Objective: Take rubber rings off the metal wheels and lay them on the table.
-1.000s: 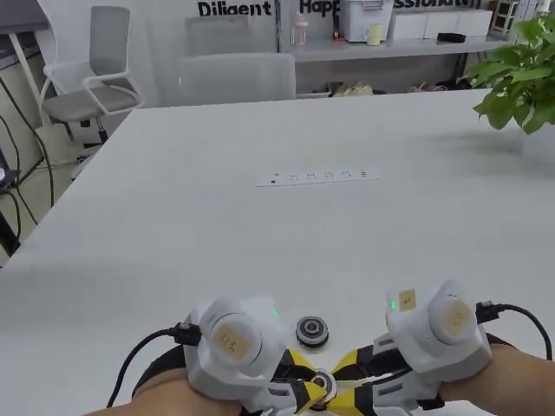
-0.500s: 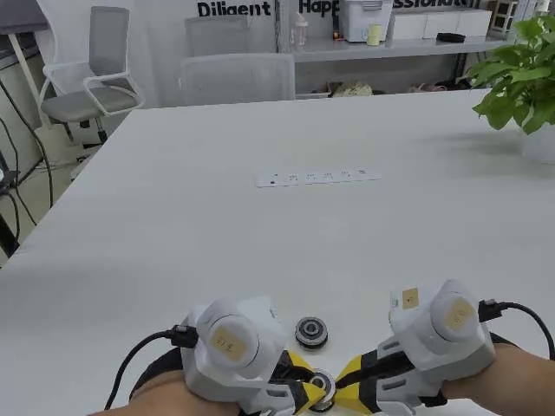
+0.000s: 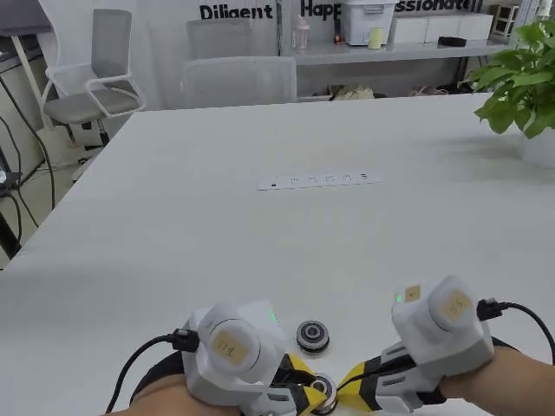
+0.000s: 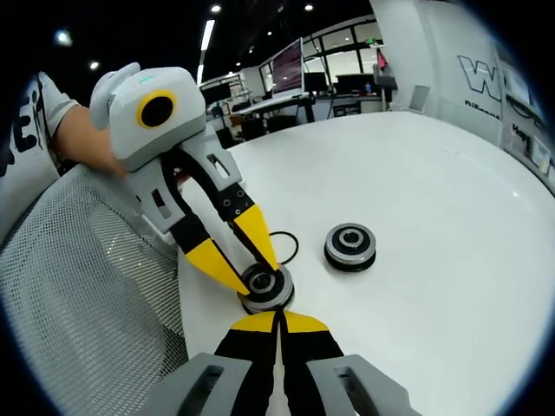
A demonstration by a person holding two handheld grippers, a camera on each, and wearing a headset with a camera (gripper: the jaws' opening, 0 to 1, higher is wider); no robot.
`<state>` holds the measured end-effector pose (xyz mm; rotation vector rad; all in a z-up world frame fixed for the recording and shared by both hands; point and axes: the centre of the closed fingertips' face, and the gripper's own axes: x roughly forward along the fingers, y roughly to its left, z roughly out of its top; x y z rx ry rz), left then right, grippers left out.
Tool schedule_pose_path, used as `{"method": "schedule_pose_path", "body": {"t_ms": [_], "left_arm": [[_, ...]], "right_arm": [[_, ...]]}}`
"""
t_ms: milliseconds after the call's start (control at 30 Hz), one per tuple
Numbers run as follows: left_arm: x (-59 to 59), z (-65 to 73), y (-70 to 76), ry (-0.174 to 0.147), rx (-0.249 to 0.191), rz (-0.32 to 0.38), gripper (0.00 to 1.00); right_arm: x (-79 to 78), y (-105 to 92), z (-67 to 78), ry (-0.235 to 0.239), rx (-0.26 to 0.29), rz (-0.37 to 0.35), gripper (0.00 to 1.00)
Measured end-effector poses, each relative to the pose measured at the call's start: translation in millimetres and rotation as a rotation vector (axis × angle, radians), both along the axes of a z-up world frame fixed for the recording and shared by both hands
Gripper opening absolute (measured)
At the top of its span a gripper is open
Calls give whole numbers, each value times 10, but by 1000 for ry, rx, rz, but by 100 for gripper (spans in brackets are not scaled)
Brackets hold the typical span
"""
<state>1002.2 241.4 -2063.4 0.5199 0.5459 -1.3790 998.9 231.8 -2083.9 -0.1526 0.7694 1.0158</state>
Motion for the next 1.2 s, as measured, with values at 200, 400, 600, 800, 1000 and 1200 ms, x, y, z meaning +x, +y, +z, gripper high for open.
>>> {"method": "schedule_pose_path", "body": {"t_ms": [200,400,600,800,1000,1200], "left_arm": [[0,0,-8,0,-1,2,7],[-1,0,-14,0,0,4,7],[-1,1,-19,-1,-1,6,7],[0,2,-23,-1,0,8,7],[1,4,-24,-4,1,10,7],[5,2,-25,-4,4,15,7]], "right_arm": [[0,-13,0,10,4,-17,0],[50,-48,15,-1,7,-39,0],[84,-52,64,-9,25,-60,0],[104,-56,97,-9,44,-74,0],[117,-42,138,-6,72,-89,0],[116,-32,161,-8,85,-89,0]]}}
